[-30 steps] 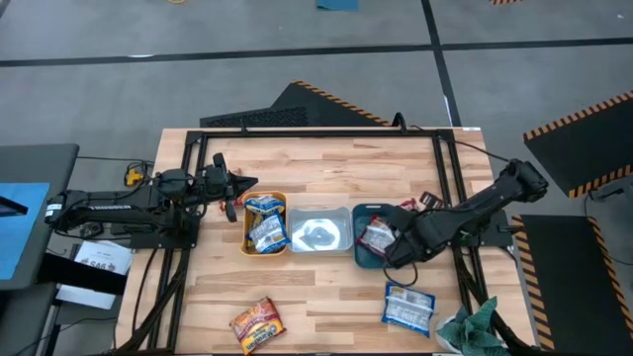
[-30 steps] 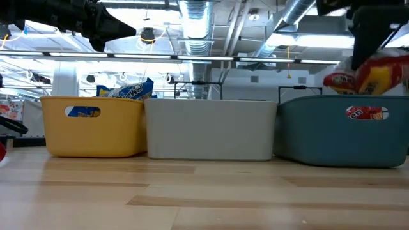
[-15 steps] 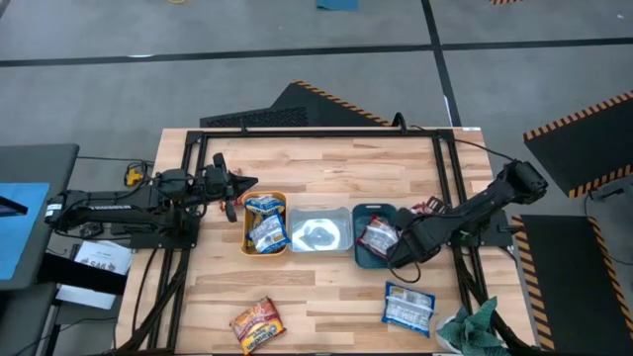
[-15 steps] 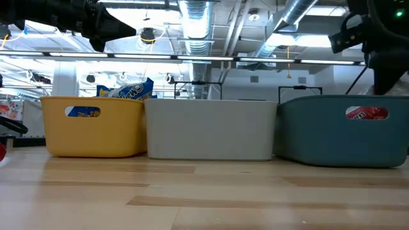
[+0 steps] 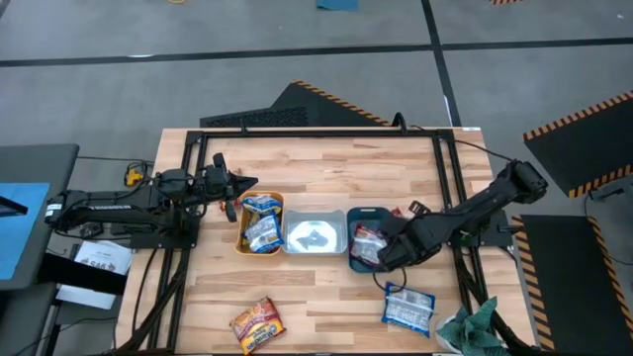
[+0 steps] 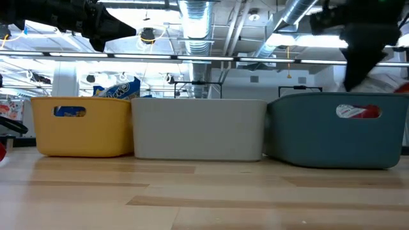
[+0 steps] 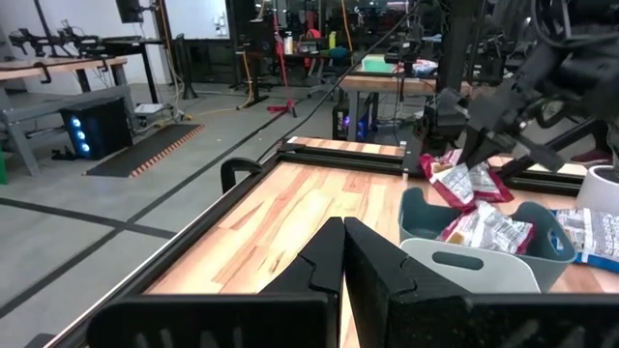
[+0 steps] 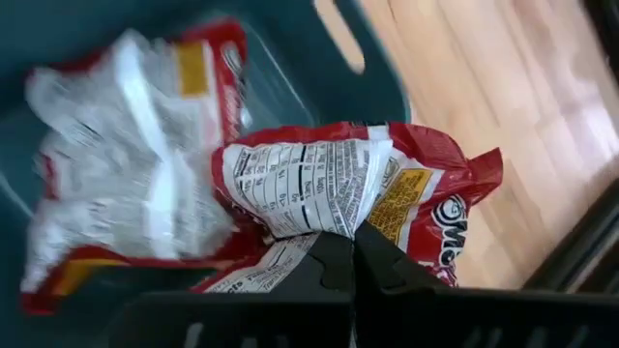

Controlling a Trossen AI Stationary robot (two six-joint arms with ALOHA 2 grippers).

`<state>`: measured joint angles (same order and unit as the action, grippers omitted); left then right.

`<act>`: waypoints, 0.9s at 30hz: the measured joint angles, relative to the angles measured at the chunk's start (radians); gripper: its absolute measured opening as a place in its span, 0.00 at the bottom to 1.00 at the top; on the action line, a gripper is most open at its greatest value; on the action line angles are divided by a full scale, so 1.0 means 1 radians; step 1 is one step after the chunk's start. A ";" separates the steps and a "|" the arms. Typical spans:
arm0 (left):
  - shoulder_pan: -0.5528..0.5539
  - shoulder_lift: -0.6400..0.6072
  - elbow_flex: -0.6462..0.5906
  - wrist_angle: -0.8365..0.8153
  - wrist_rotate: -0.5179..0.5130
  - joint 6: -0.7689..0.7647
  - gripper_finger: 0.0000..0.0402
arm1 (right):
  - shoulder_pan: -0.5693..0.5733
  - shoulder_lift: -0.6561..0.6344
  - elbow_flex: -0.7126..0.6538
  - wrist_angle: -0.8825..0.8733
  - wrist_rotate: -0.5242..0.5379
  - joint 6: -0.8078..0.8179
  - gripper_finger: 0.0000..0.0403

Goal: Sort Maruchan noodles
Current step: Put the bottom right red noodle pack into the blue bin

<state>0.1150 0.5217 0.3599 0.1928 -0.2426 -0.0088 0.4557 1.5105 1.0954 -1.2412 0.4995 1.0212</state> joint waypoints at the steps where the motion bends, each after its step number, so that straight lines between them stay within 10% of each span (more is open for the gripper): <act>1: 0.000 0.000 0.000 0.000 0.000 0.000 0.00 | 0.000 0.000 0.014 0.000 0.005 -0.009 0.02; 27: 0.000 0.000 0.000 0.000 0.000 0.004 0.00 | -0.178 0.014 0.042 0.303 -0.093 -0.776 0.02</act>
<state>0.1150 0.5217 0.3599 0.1928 -0.2424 -0.0048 0.2772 1.5248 1.1370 -0.9381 0.4061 0.2456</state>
